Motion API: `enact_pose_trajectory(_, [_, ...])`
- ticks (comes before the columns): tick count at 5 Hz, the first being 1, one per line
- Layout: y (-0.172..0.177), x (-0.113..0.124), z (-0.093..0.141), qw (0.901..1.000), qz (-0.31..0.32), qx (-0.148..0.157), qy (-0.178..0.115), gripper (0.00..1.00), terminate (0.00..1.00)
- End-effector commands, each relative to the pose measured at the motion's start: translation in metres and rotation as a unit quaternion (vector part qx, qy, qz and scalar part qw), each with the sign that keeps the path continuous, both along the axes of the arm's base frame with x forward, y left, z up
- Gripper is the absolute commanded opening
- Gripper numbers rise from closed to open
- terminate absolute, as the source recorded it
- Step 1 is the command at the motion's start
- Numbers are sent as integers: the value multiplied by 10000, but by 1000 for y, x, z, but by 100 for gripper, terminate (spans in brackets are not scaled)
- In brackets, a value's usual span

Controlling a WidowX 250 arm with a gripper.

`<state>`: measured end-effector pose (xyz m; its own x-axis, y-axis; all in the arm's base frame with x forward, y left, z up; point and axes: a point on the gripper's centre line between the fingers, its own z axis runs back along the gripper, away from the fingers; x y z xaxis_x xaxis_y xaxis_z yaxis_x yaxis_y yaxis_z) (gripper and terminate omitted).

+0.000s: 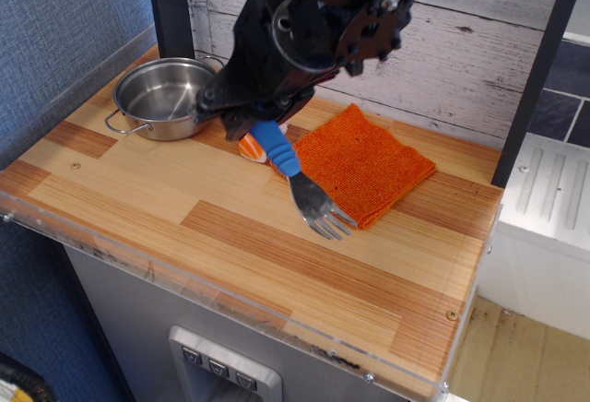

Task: PICK UP THE SPOON ANDPUT ON THE TABLE

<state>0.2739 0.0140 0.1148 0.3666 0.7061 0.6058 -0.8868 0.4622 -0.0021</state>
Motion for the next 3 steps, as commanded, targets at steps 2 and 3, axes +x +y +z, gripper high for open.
enact_pose_trajectory(2, [41, -7, -35, 9972, 723, -55, -154, 0, 0])
enact_pose_trajectory(3, [55, -4, -42, 9958, 917, -7, 25, 0, 0])
